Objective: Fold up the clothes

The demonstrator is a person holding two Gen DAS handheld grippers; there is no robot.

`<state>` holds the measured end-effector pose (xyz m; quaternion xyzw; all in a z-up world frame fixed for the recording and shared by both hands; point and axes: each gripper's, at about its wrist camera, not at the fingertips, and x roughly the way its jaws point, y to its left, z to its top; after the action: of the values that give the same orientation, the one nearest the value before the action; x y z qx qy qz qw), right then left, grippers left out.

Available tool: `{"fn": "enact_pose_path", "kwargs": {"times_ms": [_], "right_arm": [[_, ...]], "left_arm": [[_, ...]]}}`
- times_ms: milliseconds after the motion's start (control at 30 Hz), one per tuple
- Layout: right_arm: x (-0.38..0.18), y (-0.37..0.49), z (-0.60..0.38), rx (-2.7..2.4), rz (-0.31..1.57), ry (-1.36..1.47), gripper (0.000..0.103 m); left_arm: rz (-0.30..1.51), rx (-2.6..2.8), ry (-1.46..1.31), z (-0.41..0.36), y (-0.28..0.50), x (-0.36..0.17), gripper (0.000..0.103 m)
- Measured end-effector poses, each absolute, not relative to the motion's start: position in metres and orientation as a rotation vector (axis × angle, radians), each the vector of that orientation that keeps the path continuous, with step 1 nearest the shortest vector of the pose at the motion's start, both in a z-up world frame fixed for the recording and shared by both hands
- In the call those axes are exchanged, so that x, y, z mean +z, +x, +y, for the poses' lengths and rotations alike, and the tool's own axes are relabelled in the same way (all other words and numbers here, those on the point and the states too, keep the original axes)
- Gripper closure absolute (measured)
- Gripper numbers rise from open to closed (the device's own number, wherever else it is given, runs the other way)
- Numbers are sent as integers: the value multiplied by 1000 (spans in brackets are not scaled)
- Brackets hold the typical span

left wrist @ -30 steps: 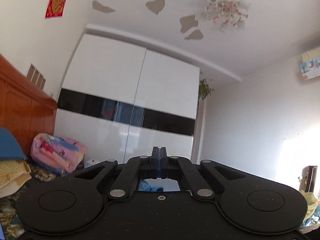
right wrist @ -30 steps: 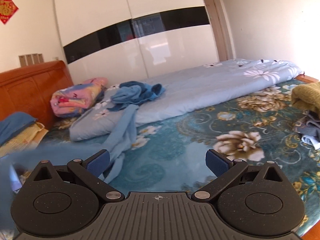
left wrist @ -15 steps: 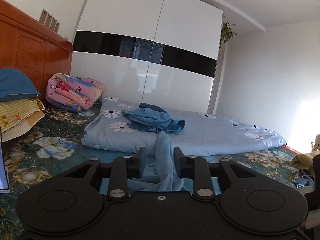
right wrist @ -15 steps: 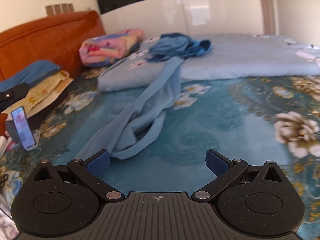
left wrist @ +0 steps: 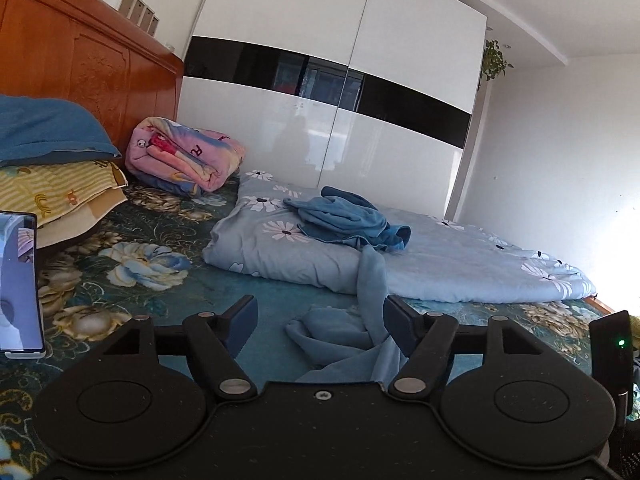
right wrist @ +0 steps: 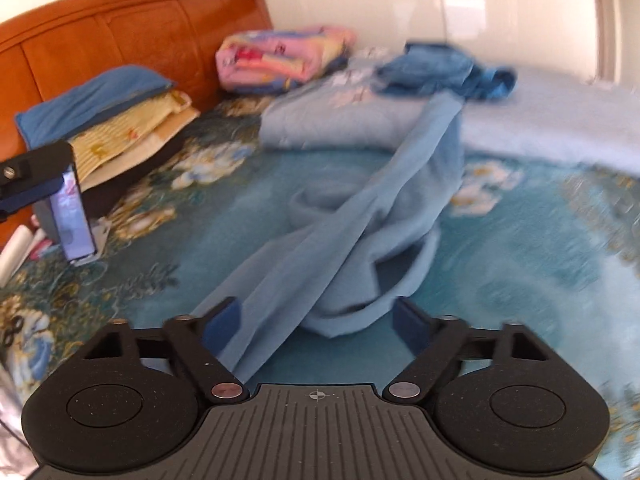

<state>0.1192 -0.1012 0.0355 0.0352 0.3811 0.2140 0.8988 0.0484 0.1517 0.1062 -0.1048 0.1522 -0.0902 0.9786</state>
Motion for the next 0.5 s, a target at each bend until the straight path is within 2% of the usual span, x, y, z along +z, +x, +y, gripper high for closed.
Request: {"fn": "enact_pose_path", "kwargs": {"times_ms": [67,100,433,500], "right_arm": [[25,125,-98,459,843,101,42],[21,127,-95,467,867,114,43],[-11,131,-46,572,1004,174,44],[-14,130,-37,577,1021,165,54]], "left_arm": [[309,-174,-210,155,48,107,36],[309,-170,-210,156,48,107,36],[320,-150,-184,159,39,111,35],[318,-147,-180,160,36,113,35]]}}
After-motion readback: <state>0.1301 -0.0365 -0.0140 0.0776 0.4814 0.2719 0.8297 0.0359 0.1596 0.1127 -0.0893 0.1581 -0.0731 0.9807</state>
